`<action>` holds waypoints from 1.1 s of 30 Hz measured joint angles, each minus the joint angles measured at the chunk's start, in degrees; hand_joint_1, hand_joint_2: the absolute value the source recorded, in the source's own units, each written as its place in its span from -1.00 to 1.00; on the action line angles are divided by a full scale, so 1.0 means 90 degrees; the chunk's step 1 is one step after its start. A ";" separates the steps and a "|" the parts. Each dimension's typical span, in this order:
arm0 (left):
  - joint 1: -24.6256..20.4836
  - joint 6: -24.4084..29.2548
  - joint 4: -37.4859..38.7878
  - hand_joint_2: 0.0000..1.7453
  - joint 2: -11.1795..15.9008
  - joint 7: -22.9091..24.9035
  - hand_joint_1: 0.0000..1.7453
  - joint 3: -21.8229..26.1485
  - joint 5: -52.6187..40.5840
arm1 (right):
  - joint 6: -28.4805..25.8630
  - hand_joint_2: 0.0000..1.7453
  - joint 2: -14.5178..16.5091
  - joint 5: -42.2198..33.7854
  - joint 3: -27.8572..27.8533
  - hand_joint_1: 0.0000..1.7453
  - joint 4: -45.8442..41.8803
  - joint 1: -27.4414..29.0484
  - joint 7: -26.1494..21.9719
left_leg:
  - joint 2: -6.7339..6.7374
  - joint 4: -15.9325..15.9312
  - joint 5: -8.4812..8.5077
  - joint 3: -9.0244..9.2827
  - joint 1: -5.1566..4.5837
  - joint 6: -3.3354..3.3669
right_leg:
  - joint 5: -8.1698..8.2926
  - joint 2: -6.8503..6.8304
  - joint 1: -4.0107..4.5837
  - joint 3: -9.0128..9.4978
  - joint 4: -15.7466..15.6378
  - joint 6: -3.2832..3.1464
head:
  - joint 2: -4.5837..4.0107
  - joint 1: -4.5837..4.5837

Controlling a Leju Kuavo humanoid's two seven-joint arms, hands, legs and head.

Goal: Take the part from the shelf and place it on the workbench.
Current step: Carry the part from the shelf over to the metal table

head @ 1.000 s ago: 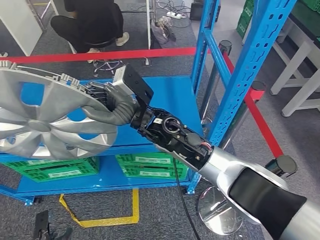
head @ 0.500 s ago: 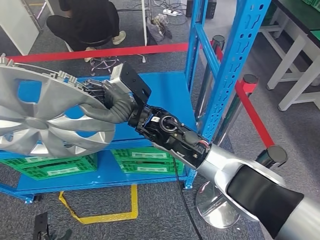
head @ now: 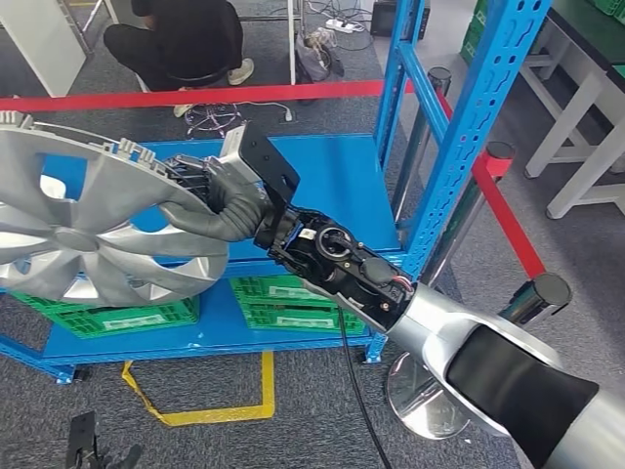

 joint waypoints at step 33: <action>0.0002 0.0063 0.0000 1.00 -0.0014 -0.0069 -1.00 0.0000 0.0106 | 0.0066 1.00 0.0004 0.0016 0.0015 1.00 -0.0022 -0.0011 0.0046 | 0.0032 -0.0066 0.0134 -0.0065 0.0028 -0.0156 | 0.0067 0.0016 -0.0036 0.0277 -0.0519 0.0085 | 0.0000 0.0006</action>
